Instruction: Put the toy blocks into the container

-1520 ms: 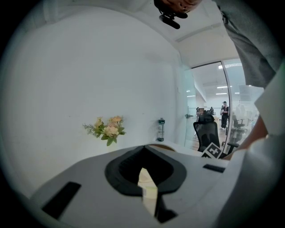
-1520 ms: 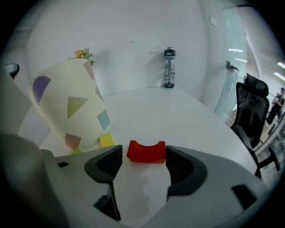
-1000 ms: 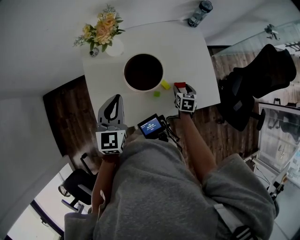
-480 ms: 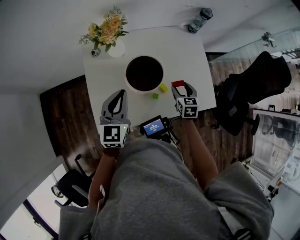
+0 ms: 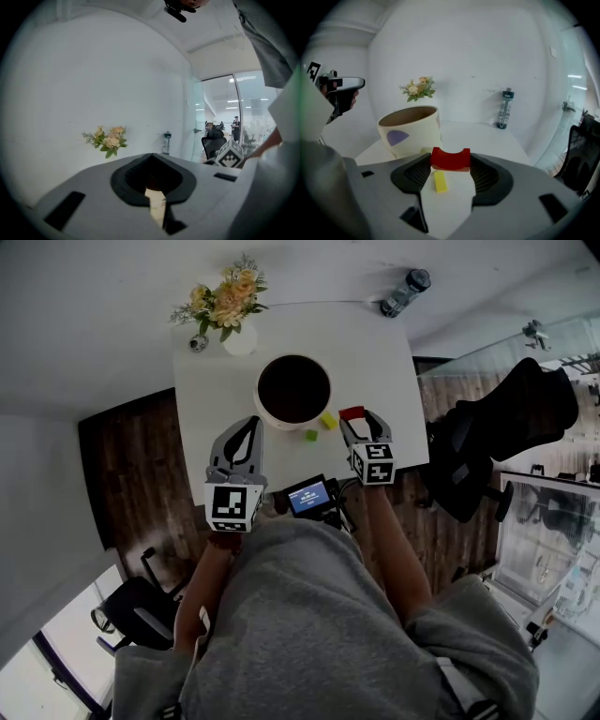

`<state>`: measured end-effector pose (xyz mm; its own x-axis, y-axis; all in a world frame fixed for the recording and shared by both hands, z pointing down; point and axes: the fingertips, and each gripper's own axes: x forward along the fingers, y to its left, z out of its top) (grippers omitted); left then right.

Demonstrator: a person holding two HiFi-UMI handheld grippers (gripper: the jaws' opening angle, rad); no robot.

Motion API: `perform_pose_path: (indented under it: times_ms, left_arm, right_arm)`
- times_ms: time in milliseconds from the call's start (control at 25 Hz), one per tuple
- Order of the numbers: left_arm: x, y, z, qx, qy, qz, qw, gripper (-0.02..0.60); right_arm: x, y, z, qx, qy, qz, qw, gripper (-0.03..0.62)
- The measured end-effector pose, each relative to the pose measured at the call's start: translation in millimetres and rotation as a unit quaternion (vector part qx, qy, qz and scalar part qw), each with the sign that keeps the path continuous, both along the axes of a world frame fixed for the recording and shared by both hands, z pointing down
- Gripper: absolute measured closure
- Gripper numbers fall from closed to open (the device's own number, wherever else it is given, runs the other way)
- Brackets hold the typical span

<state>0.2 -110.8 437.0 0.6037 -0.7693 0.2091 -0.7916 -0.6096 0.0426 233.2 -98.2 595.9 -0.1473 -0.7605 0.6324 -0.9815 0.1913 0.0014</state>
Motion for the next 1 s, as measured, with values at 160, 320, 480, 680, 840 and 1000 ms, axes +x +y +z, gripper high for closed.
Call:
perform_pose_path:
  times_ms: [160,320,480,680,840,1000]
  left_arm:
    - [-6.0,0.9,0.3,0.001,-0.002,-0.007,1.0000,0.574]
    - [-11.9,-0.6,-1.8,0.003,0.000,-0.016,0.9999,0.574]
    - [-16.0,-0.2,-2.0,0.003,0.001,-0.023,0.9997,0.574]
    - [-21.9,4.1,0.4,-0.001,-0.002,-0.032,0.9995,0.574]
    - [-28.9,4.9,4.4,-0.005,-0.005,-0.040,0.9992,0.574]
    - [-34.7,7.0,8.9,-0.011,-0.006,-0.048,0.9988,0.574]
  right_arm:
    - [0.8,-22.1,-42.9,0.047,0.003,-0.007,0.999,0.329]
    - [-12.0,-46.6,-91.4,0.098,-0.005,-0.027,0.995,0.329]
    - [-39.2,-64.0,-122.8,0.131,-0.007,-0.065,0.989,0.329]
    - [-80.1,-71.3,-123.0,0.127,-0.021,-0.111,0.985,0.329]
    - [-105.4,-67.5,-106.3,0.107,-0.025,-0.137,0.984,0.328]
    - [-120.4,-61.2,-93.6,0.091,-0.027,-0.154,0.984,0.328]
